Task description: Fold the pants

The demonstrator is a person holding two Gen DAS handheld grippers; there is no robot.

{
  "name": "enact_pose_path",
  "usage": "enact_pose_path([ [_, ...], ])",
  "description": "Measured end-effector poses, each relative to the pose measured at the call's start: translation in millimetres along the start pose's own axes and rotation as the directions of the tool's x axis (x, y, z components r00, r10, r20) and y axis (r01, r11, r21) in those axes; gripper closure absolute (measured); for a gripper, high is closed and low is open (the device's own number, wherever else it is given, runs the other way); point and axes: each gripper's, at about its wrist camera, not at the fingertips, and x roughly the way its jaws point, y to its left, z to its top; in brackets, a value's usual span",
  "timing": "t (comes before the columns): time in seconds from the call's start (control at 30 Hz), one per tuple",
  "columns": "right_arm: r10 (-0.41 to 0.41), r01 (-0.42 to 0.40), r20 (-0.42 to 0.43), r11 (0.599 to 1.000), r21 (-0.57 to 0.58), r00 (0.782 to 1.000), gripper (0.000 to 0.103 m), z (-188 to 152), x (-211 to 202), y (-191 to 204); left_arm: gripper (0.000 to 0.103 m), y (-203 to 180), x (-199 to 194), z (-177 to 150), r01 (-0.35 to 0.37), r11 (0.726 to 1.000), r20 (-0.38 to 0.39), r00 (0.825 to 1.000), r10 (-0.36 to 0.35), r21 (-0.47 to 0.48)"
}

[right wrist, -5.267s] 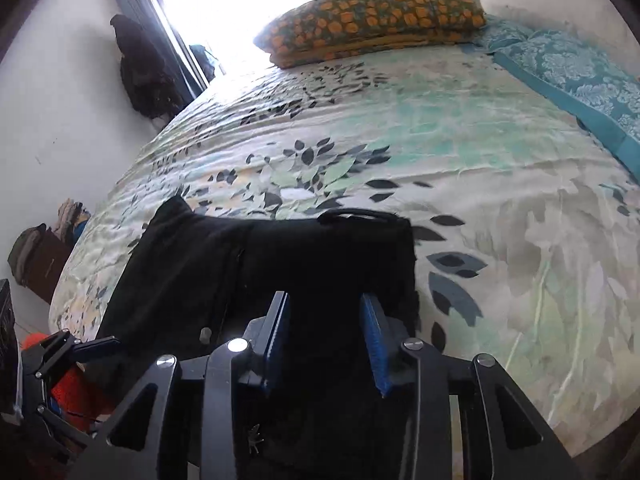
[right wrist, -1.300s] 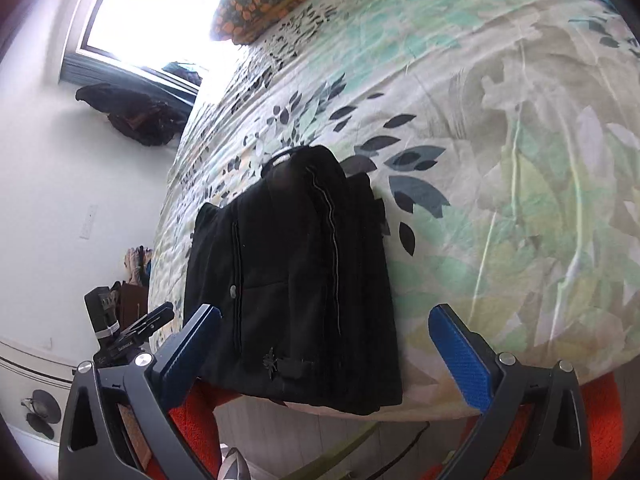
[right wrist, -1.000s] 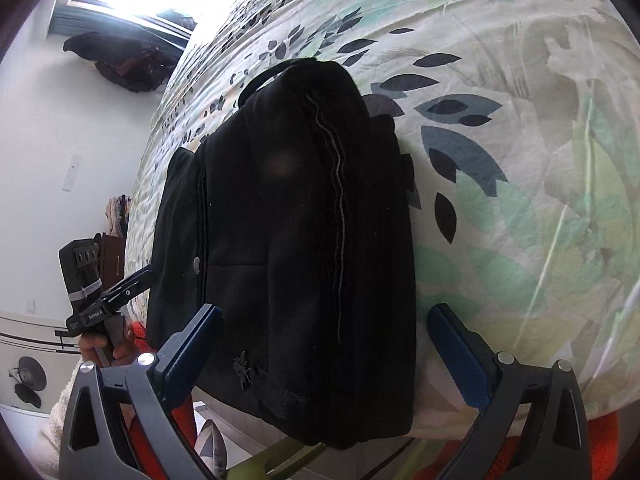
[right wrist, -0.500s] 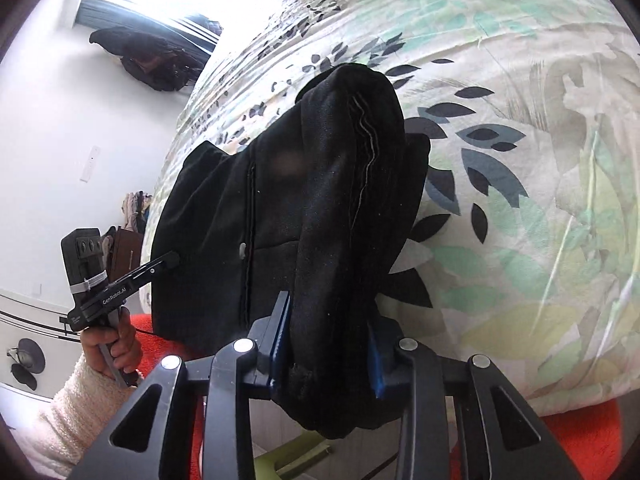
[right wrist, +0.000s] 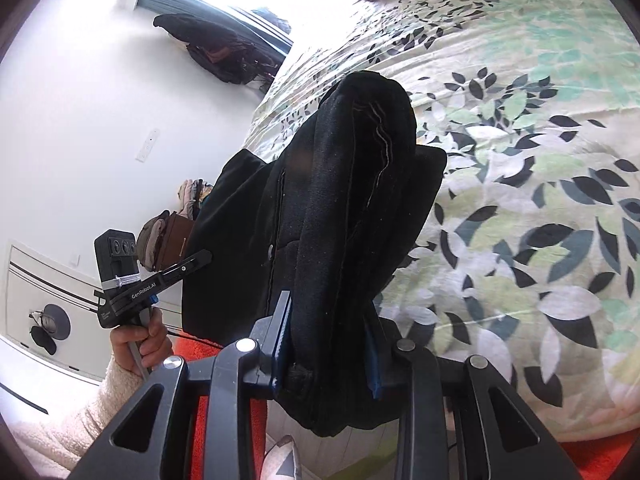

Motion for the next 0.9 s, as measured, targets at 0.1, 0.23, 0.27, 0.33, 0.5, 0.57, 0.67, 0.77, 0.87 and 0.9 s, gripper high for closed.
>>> enact_pose_path([
  [0.1,-0.064,0.065,-0.022,0.997,0.033,0.998,0.069,-9,42,-6,0.074,27,34,-15,-0.187,0.982,-0.052,0.981,0.187,0.01],
  [0.23,-0.29,0.289,-0.001,0.955,0.068,0.957,0.03,-33,68,-21,0.044,37,21,-39,-0.313,0.948,-0.025,0.95,0.312,-0.052],
  [0.27,-0.32,0.316,0.036,0.945,0.084,0.947,0.009,-39,58,-19,0.025,31,6,-44,-0.327,0.944,0.012,0.945,0.327,-0.049],
  [0.33,-0.39,0.381,0.124,0.92,0.088,0.912,0.0,-46,31,-6,0.018,8,-24,-52,-0.375,0.927,0.108,0.922,0.372,0.006],
  [0.5,-0.601,0.642,0.276,0.761,-0.089,0.75,0.0,-66,-33,73,0.013,-64,-80,-71,-0.436,0.891,0.271,0.879,0.393,0.124],
  [0.57,-0.628,0.684,0.298,0.716,-0.139,0.719,0.0,-81,-51,108,0.011,-86,-96,-78,-0.453,0.883,0.297,0.866,0.402,0.127],
  [0.67,-0.619,0.679,0.295,0.71,-0.188,0.728,0.0,-97,-61,146,0.011,-108,-104,-88,-0.374,0.915,0.219,0.915,0.338,0.149],
  [0.77,-0.613,0.674,0.291,0.709,-0.207,0.734,0.0,-116,-66,170,0.011,-115,-112,-99,-0.303,0.949,0.187,0.941,0.283,0.091],
  [0.87,-0.614,0.674,0.284,0.704,-0.223,0.736,0.0,-130,-59,179,0.011,-121,-120,-107,-0.34,0.939,0.227,0.919,0.324,0.039],
  [0.9,-0.617,0.678,0.29,0.698,-0.228,0.732,0.0,-135,-55,181,0.011,-120,-120,-108,-0.356,0.934,0.231,0.912,0.34,0.028],
])
